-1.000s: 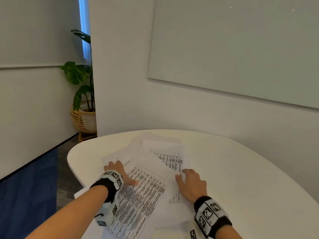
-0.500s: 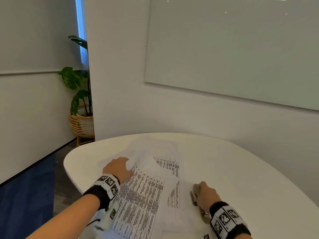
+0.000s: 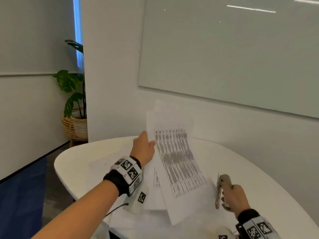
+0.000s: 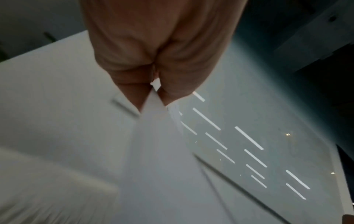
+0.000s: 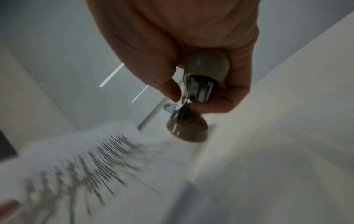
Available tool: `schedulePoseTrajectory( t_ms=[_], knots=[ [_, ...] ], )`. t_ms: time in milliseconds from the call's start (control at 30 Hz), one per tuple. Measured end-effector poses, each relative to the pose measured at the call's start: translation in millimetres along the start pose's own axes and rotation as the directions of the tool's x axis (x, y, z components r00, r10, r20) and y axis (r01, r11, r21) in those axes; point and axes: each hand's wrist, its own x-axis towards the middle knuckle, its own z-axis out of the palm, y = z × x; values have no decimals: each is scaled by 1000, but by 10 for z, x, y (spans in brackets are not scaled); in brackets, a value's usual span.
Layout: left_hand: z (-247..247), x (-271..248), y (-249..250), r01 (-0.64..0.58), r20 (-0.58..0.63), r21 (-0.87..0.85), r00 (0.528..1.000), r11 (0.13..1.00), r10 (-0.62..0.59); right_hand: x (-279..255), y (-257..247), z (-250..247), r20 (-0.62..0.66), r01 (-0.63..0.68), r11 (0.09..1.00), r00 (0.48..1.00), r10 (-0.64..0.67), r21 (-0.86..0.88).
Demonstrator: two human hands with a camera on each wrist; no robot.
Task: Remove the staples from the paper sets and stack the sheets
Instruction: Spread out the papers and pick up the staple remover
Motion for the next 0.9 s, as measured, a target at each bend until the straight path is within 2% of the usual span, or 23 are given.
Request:
schedulePoseTrajectory(
  t_ms=[100, 167, 233, 333, 400, 467, 500, 567, 600, 633, 667, 767, 800, 900],
  knots=[
    [361, -248, -313, 128, 184, 62, 973, 990, -137, -37, -84, -152, -97, 120, 991, 989, -114, 62],
    [557, -430, -497, 172, 289, 96, 938, 980, -192, -51, -121, -179, -98, 180, 982, 980, -174, 50],
    [700, -584, -636, 186, 397, 198, 882, 962, -252, -78, -135, -145, -45, 206, 978, 977, -208, -29],
    [778, -761, -737, 117, 553, 343, 777, 932, -301, -125, -92, -27, 78, 258, 944, 966, -247, -205],
    [809, -826, -795, 121, 583, 347, 749, 930, -315, -159, -29, 85, 172, 288, 905, 954, -244, -313],
    [808, -900, -783, 103, 573, 394, 750, 913, -331, -217, 21, 203, 265, 306, 868, 941, -212, -392],
    [801, -940, -756, 72, 556, 441, 760, 895, -335, -241, 44, 259, 302, 319, 843, 933, -198, -434],
    [803, -989, -716, -24, 488, 545, 822, 838, -294, -277, 75, 357, 358, 352, 788, 916, -180, -505],
    [815, -995, -700, -78, 459, 574, 855, 815, -241, -288, 88, 401, 369, 361, 772, 913, -176, -524],
    [842, -980, -691, -143, 467, 578, 866, 804, -181, -297, 89, 439, 376, 363, 764, 911, -170, -534],
    [876, -956, -687, -217, 514, 566, 847, 795, -135, -296, 87, 480, 381, 366, 759, 909, -168, -539],
    [987, -881, -694, -379, 671, 536, 733, 754, -109, -281, 45, 590, 390, 373, 749, 906, -166, -547],
    [1021, -858, -706, -415, 688, 540, 719, 733, -100, -270, 22, 624, 393, 376, 745, 904, -166, -551],
    [1086, -811, -725, -481, 681, 592, 728, 647, -81, -247, -70, 729, 399, 380, 749, 901, -168, -543]
  ],
)
